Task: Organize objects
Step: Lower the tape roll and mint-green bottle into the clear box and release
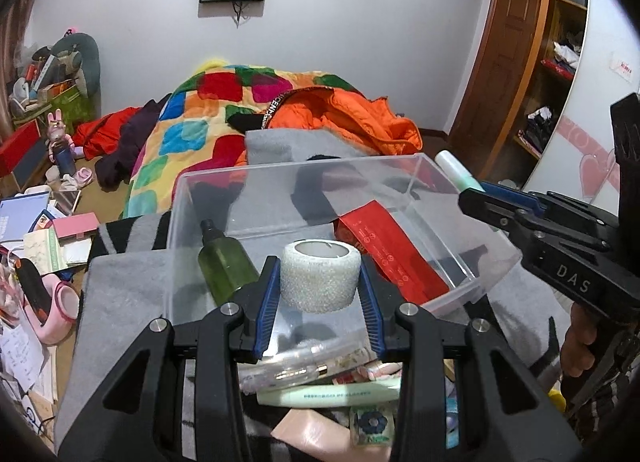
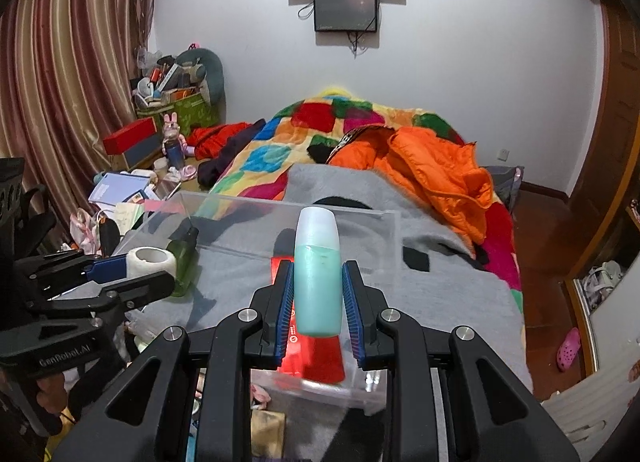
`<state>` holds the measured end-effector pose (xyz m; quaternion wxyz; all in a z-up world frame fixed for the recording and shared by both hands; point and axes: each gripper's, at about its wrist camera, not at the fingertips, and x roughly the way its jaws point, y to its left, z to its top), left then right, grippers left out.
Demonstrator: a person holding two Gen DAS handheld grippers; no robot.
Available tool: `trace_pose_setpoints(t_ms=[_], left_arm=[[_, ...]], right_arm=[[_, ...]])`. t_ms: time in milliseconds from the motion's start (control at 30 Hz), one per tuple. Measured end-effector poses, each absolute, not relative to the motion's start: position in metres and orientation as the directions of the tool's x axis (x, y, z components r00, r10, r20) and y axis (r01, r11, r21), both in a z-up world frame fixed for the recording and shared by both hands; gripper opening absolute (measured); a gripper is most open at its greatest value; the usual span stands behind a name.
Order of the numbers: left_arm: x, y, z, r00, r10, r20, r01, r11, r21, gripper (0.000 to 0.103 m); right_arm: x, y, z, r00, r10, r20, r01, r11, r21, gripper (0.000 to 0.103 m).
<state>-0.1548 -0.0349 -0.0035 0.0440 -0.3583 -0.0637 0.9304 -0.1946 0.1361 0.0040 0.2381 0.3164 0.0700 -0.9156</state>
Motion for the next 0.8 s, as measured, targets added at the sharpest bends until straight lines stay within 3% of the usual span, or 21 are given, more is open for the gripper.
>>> trace_pose_setpoints(t_ms=[367,800], left_arm=[[-0.177,-0.031,-0.023,-0.684,0.154,-0.713,-0.044,-0.984,-0.170,0.038],[-0.181,-0.033,-0.028,-0.676,0.127,-0.726,-0.020,-0.988,-0.154,0.039]], right_arm=[[-0.231,0.114,-0.022,-0.616,-0.357,-0.702,0.466,-0.884,0.040,0.022],[-0.219,0.096,-0.035,-0.613,-0.318,-0.723,0.501,-0.864,-0.045,0.022]])
